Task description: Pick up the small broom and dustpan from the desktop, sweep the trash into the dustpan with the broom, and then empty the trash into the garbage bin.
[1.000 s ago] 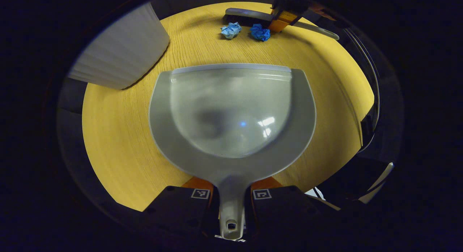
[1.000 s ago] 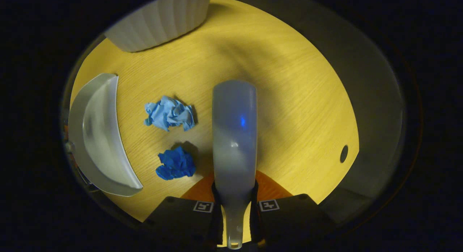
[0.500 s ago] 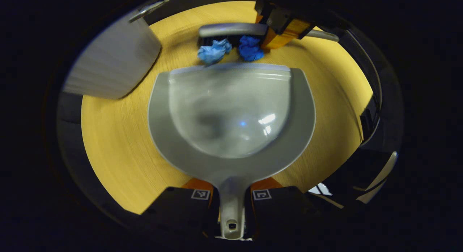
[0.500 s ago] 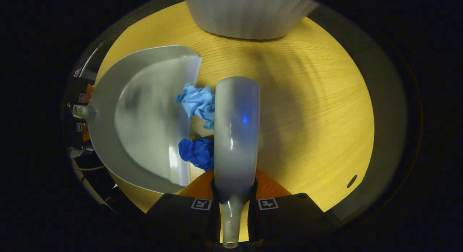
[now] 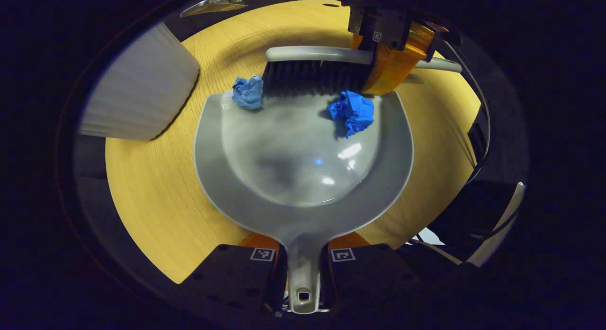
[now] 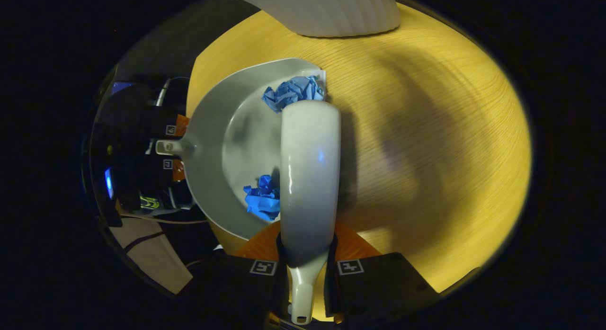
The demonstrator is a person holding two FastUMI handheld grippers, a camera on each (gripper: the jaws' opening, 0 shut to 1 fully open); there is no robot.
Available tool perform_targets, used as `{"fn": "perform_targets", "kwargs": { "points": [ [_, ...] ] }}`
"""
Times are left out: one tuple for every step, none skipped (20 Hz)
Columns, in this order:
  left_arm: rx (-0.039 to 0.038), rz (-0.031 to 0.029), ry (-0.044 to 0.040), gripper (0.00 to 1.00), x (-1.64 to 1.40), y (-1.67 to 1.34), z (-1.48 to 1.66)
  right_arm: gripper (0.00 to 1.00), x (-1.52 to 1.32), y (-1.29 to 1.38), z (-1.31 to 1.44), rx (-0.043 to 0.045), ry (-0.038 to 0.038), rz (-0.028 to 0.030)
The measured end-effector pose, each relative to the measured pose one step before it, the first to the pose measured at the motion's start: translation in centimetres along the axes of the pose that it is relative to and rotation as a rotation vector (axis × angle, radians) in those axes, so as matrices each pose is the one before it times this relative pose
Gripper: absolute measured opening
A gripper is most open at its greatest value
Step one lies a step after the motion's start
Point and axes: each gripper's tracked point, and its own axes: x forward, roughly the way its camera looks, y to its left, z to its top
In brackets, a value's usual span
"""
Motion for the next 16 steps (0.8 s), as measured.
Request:
{"fn": "perform_targets", "kwargs": {
  "points": [
    [-0.00033,0.00062,0.00090,0.28,-0.195,0.008,-0.028,0.32,-0.324,-0.018,0.351,0.01929,-0.01935,0.03227],
    [0.00042,0.00070,-0.00333,0.28,0.037,0.005,0.052,0.31,-0.426,-0.771,-0.233,0.00796,-0.02367,0.00582],
    [-0.00229,-0.00003,-0.00398,0.27,0.028,0.023,-0.013,0.31,-0.702,-0.682,-0.304,0.00731,-0.02657,-0.01785],
    [-0.00248,-0.00065,-0.00611,0.27,0.017,-0.033,0.105,0.32,-0.772,-0.371,0.088,0.01413,-0.02986,-0.01792],
    [-0.00100,0.00023,-0.00971,0.27,0.000,-0.001,0.011,0.31,-0.612,0.138,-0.022,0.01720,-0.03601,-0.01108],
    [-0.00316,0.00245,-0.01602,0.27,0.039,0.031,0.039,0.31,-0.851,-0.315,-0.049,0.01099,-0.04697,-0.01295],
    [-0.00362,0.00637,-0.02593,0.27,0.126,-0.002,0.179,0.31,-0.894,-0.445,0.075,0.01461,-0.05364,-0.01917],
    [-0.00049,0.01273,-0.02765,0.27,0.143,0.122,0.084,0.32,-0.910,-0.219,0.000,0.02028,-0.06213,-0.02576],
    [-0.00121,0.01931,-0.02888,0.27,0.172,0.090,0.041,0.32,-1.014,-0.038,-0.216,0.02687,-0.07472,-0.01383],
    [-0.00324,0.02024,-0.04177,0.28,0.030,0.075,0.278,0.32,-0.895,0.024,-0.338,0.03817,-0.07592,-0.00218],
    [-0.01736,0.00287,-0.04123,0.27,0.424,-0.117,0.037,0.31,-0.452,-0.275,-0.741,0.04123,-0.07409,-0.01328],
    [-0.02601,-0.01116,-0.04562,0.27,0.234,-0.265,0.194,0.31,-0.641,-0.167,-0.361,0.03910,-0.07538,-0.01036],
    [-0.02170,-0.01048,-0.04457,0.26,0.336,-0.061,-0.143,0.31,-0.810,0.118,-0.474,0.03251,-0.06941,-0.00860],
    [-0.00711,-0.00067,-0.03829,0.25,0.075,0.086,0.123,0.31,-0.876,-0.097,-0.538,0.03367,-0.05548,-0.00893],
    [0.01034,0.00910,-0.03713,0.25,0.768,0.012,0.016,0.31,-0.409,-0.219,-0.626,0.02060,-0.04932,-0.00444],
    [0.00920,0.01325,-0.03562,0.26,0.517,0.263,0.239,0.31,-0.248,-0.150,-0.208,0.02288,-0.05739,-0.00447]
  ]
}}
